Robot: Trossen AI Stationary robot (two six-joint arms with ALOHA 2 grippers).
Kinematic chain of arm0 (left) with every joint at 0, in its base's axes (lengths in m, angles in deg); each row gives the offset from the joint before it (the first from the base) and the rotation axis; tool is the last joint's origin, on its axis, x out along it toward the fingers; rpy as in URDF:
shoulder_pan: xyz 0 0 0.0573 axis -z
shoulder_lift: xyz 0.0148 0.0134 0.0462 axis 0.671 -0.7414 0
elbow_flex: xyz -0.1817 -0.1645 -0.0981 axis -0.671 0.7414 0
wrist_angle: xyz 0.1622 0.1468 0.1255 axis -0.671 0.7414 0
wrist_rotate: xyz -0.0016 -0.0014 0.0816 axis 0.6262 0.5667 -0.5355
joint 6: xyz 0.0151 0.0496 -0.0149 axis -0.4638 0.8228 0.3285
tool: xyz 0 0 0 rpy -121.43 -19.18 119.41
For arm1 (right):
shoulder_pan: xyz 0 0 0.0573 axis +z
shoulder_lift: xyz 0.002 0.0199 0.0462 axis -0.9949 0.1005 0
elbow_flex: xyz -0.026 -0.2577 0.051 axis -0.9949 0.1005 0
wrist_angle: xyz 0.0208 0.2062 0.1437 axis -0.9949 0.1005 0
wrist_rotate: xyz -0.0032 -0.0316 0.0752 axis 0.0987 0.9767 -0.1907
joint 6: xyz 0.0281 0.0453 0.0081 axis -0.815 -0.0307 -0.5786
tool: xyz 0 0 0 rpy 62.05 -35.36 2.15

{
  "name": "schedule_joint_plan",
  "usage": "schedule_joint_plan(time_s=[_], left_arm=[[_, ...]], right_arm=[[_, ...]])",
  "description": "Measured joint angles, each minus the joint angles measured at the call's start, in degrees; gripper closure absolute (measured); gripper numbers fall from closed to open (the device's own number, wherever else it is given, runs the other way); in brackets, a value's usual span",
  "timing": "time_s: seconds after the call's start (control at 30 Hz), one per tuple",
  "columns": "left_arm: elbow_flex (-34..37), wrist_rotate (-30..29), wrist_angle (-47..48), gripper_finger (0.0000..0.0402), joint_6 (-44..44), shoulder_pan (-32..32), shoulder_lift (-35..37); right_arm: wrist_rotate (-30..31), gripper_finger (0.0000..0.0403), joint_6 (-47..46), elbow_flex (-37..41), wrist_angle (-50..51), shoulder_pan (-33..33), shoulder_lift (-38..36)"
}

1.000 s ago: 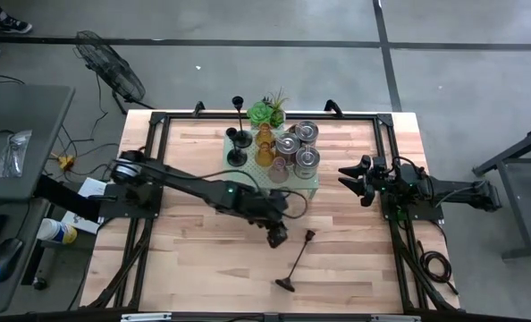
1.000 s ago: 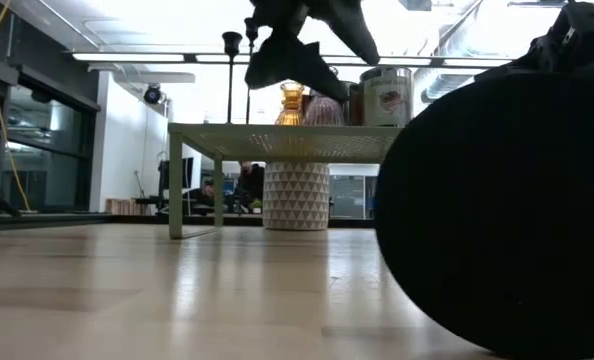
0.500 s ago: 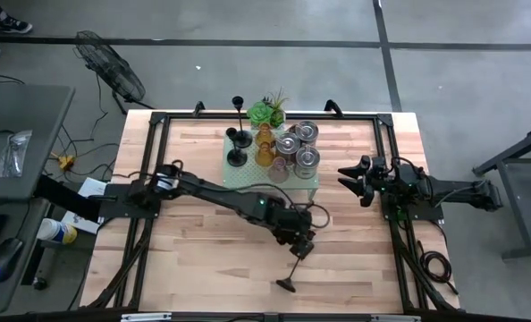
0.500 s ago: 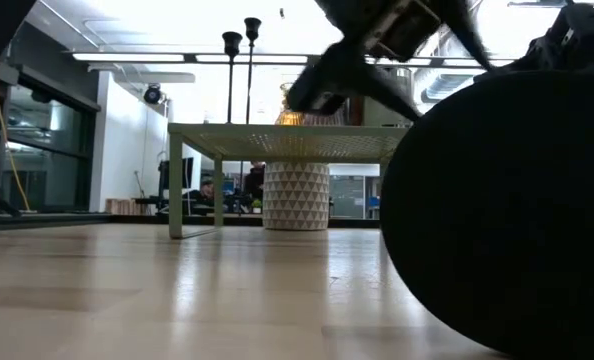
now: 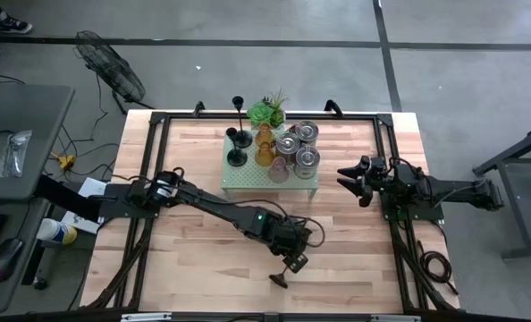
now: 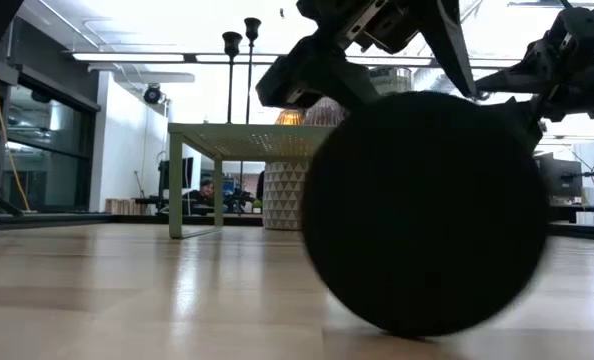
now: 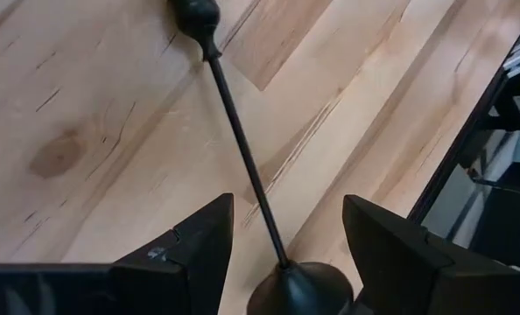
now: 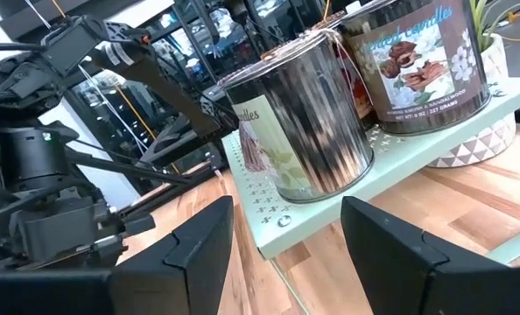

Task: Pick & Place candle stick holders
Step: Put the black candle holder on the shelf

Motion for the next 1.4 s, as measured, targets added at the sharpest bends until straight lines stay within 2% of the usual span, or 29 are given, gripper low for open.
schedule_joint_plan(time_s=[0.4, 0.63, 0.9, 1.17, 1.4], left_arm=[[0.24, -5.35, 9.95, 0.019, 3.19, 1.77, -1.18], [0.01, -7.17, 11.09, 0.019, 6.4, 2.19, -4.2], [0.3, -9.78, 19.17, 0.0197, 8.94, 2.09, -5.81], [0.11, -8.28, 19.61, 0.0271, 10.51, 2.24, -6.86], [0.17, -6.96, 20.53, 0.0373, 13.57, 2.9, -7.15]], right_arm=[[0.02, 0.0197, 0.01, 0.0, -0.02, 0.0, 0.24], [0.02, 0.0197, -0.01, 0.0, -0.01, 0.0, 0.27], [-0.05, 0.0197, -0.01, 0.0, 0.01, 0.0, 1.05], [-0.02, 0.0197, -0.01, 0.0, 0.03, 0.0, 1.43], [0.0, 0.0197, 0.01, 0.0, 0.01, 0.01, 1.4]])
